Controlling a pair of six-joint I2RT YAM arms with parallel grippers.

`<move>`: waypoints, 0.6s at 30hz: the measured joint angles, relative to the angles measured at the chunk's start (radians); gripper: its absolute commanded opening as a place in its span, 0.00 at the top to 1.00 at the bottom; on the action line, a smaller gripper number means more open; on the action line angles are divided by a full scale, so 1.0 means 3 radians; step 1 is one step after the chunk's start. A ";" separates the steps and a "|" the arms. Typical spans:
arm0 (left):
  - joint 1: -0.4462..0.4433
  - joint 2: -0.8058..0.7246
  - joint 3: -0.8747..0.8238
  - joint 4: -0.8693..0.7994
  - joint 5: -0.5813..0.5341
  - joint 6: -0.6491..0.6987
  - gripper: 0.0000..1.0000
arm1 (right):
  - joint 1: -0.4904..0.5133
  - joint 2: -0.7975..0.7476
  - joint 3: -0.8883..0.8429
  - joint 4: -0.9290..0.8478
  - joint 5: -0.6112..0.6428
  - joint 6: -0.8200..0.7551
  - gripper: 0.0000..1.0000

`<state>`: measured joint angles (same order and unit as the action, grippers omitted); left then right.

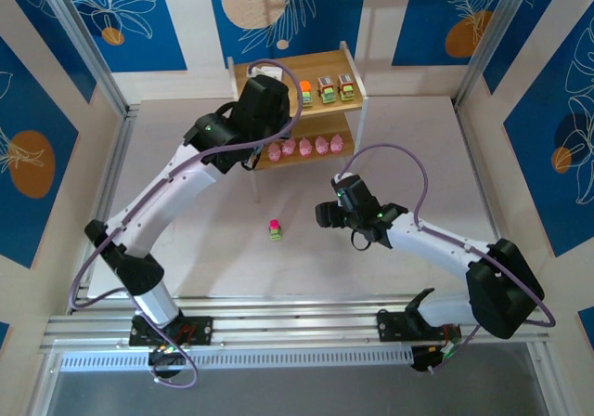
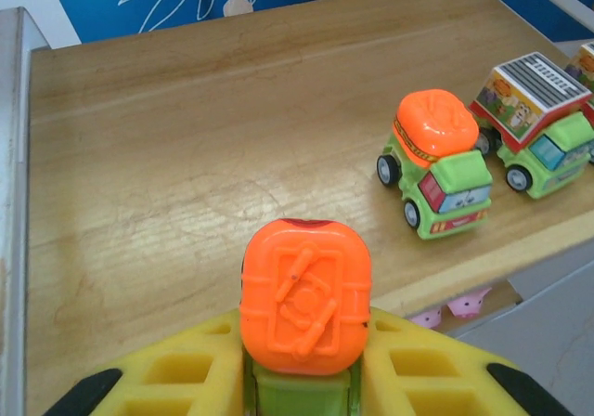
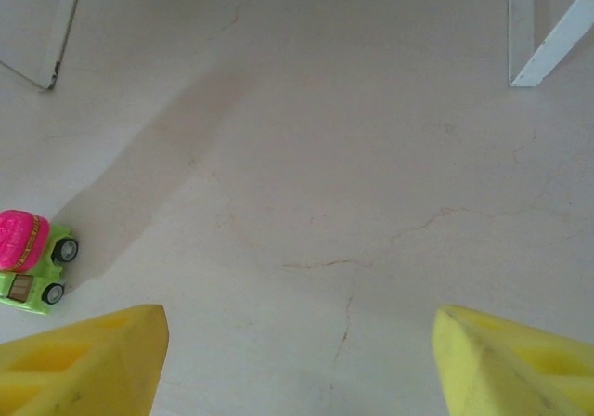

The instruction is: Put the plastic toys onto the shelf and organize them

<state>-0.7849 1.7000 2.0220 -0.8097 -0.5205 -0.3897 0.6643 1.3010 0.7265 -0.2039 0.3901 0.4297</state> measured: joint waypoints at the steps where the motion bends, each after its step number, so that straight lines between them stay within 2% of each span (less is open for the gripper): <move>1: 0.0017 0.0034 0.0033 -0.0001 0.0017 0.0004 0.72 | -0.0005 0.0018 0.0000 -0.0001 -0.0009 0.0000 0.25; 18: 0.0235 0.0423 0.0451 -0.0072 0.0225 0.0023 0.72 | -0.0085 0.0106 0.0001 0.0010 -0.0066 0.0037 0.25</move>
<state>-0.7143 1.8271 2.1574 -0.8314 -0.4530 -0.3828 0.6388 1.3327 0.7269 -0.2008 0.3702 0.4408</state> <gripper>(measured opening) 0.283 0.749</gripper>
